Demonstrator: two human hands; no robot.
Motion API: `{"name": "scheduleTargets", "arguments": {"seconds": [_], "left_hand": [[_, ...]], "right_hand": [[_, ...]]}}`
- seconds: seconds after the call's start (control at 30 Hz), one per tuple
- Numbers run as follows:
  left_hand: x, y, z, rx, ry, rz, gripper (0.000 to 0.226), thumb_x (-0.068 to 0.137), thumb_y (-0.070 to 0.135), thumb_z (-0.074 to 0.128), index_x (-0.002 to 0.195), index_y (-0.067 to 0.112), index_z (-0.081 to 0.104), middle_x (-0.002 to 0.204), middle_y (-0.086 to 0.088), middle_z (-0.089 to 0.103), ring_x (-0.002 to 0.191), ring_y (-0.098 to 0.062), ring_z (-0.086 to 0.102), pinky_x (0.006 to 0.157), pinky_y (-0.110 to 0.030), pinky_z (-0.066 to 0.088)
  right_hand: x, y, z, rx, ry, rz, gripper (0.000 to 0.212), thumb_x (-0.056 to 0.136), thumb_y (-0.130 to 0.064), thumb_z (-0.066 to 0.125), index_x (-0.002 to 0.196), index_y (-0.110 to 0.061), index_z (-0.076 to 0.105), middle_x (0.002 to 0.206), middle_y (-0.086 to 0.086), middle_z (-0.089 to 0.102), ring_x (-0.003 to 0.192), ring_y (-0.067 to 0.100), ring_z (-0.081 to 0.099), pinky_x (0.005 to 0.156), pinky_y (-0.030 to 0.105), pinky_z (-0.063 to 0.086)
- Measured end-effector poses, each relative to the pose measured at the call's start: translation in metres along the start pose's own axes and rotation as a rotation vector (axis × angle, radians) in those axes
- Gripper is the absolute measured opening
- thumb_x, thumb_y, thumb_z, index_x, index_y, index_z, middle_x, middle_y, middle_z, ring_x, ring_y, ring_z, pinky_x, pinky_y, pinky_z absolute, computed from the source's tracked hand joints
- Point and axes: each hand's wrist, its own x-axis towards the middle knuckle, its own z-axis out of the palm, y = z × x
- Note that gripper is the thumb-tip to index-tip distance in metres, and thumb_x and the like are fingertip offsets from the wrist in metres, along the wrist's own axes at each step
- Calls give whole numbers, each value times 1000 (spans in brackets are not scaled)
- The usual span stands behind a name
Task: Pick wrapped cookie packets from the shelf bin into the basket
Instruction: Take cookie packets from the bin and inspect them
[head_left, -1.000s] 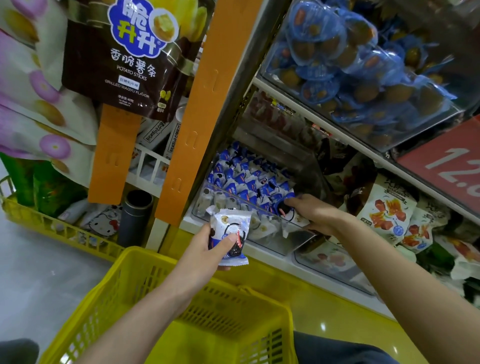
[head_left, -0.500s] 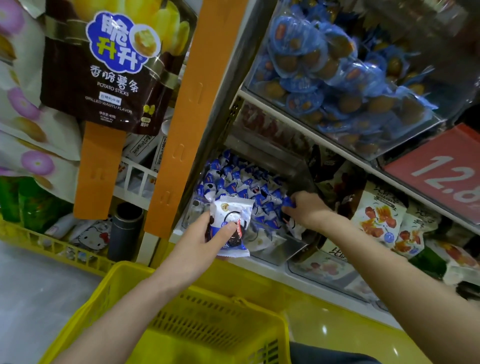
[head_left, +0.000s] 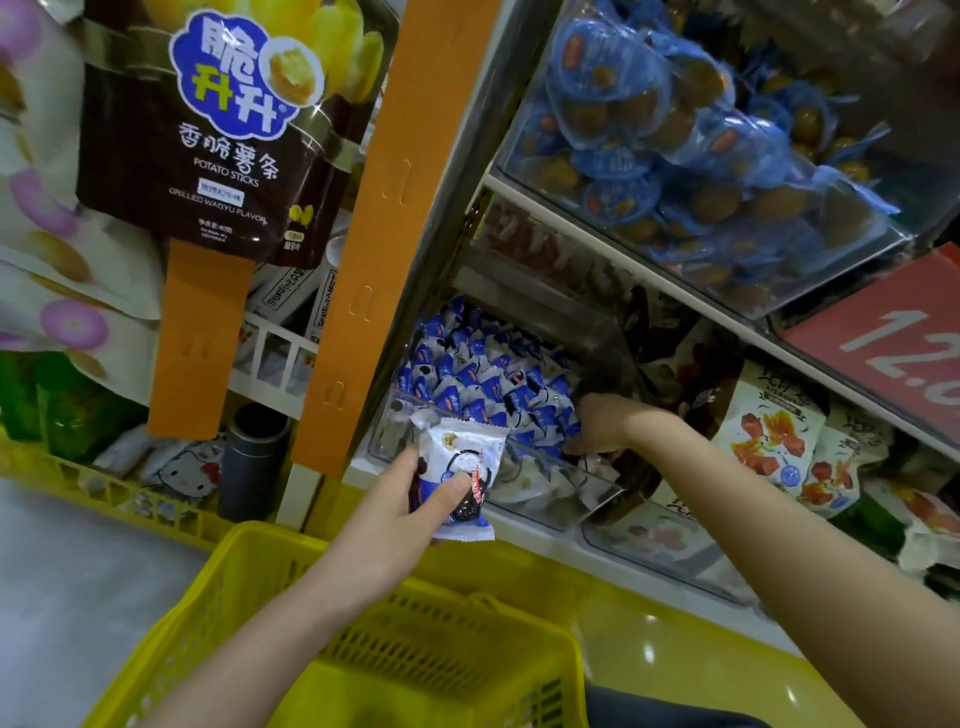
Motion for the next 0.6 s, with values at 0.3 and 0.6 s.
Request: {"name": "scheduleTargets", "arguments": {"seconds": [0.3,0.6], "left_hand": [[3,2,2,10,17,-9,13,88,38,52,102,38,51,99,19,64,85,14,60,73,-15,52],[1,1,-3,-2,35,17,12,89,36,52,98,42,50,95,23,63,83,12,61,69,-17,51]], "right_hand": [[11,11,26,537,92,-22,54,90,-27,58,137,-7,39,139,10,44,123,24,46,99,30,38],[10,7,22,400,136,-53,17,90,-27,58,91,-11,53,88,2,54,79,14,55,71,26,49]]}}
